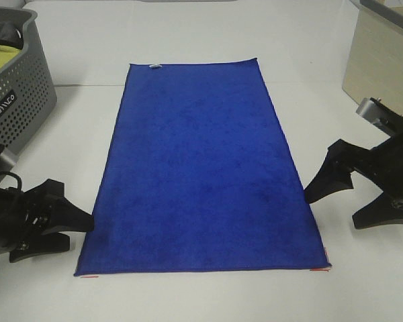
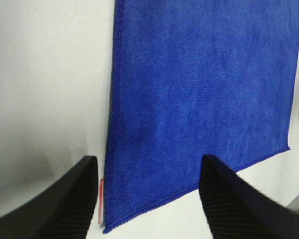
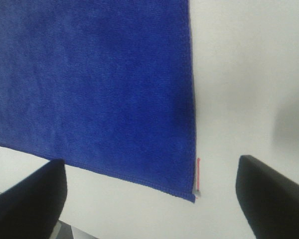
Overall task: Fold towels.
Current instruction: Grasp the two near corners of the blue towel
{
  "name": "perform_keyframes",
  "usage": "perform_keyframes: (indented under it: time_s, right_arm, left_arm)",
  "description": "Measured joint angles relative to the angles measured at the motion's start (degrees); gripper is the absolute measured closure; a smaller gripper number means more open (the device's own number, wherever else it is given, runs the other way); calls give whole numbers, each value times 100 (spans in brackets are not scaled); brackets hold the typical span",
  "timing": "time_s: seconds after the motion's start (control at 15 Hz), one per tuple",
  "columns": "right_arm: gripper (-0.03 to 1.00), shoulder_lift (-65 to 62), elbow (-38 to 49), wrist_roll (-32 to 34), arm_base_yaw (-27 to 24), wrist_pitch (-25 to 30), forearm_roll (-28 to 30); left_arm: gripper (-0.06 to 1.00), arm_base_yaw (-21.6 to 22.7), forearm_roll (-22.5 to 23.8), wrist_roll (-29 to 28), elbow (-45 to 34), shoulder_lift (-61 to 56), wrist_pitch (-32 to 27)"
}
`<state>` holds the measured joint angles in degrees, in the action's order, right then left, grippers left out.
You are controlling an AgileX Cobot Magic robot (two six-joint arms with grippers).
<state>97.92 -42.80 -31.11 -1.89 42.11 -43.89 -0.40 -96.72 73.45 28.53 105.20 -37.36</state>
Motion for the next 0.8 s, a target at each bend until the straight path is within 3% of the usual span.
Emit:
perform_keyframes:
  time_s: [0.27,0.47,0.6,0.8]
  right_arm:
    - [10,516,-11,-92,46,-80,-11]
    - [11,745,-17,-92,579,-298,-69]
    - [11,791,-46,0,877,-556,-292]
    - [11,796,-46,29,894,-802,-653]
  left_arm:
    - [37,0,-69,103,0,264,-23]
    - [37,0,-264,458,6,344,-97]
    - [37,0,-304,653,6,407,-172]
    - [38,-269,-332,676,172,556,-281]
